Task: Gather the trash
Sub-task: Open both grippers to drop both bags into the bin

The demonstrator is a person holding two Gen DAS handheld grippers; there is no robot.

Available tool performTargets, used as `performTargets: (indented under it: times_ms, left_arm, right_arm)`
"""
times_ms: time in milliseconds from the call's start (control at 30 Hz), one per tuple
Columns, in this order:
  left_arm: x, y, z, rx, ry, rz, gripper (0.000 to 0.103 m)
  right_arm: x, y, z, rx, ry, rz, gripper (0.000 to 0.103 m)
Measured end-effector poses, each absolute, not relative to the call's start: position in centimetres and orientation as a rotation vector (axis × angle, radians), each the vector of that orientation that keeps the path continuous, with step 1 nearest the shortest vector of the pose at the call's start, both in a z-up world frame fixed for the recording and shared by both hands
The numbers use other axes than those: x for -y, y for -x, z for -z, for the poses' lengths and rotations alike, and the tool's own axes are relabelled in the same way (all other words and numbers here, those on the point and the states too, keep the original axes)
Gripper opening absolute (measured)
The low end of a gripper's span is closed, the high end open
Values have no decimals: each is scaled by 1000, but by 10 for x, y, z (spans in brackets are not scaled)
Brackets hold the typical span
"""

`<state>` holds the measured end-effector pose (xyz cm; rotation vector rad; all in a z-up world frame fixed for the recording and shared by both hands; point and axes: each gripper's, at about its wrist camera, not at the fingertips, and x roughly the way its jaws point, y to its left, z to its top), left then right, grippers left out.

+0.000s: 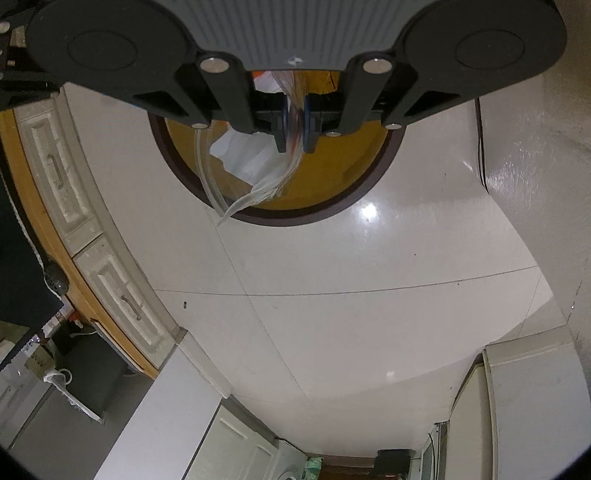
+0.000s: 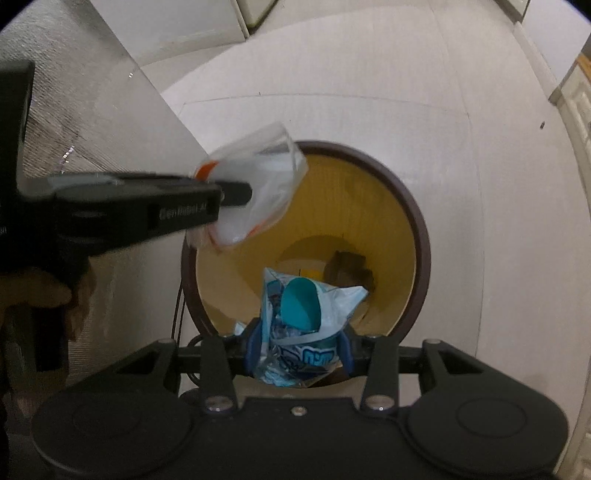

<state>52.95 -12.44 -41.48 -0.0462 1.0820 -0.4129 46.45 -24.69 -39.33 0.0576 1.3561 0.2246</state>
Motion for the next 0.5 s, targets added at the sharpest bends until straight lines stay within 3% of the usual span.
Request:
performTargets:
  times_ms: [133, 500]
  left_arm:
    - [120, -534, 418, -1096, 57, 372, 31]
    - [119, -536, 424, -1207, -6, 320, 52]
  right_arm:
    - [249, -468, 405, -1375, -75, -220, 43]
    - [257, -472, 404, -1387, -111, -206, 47]
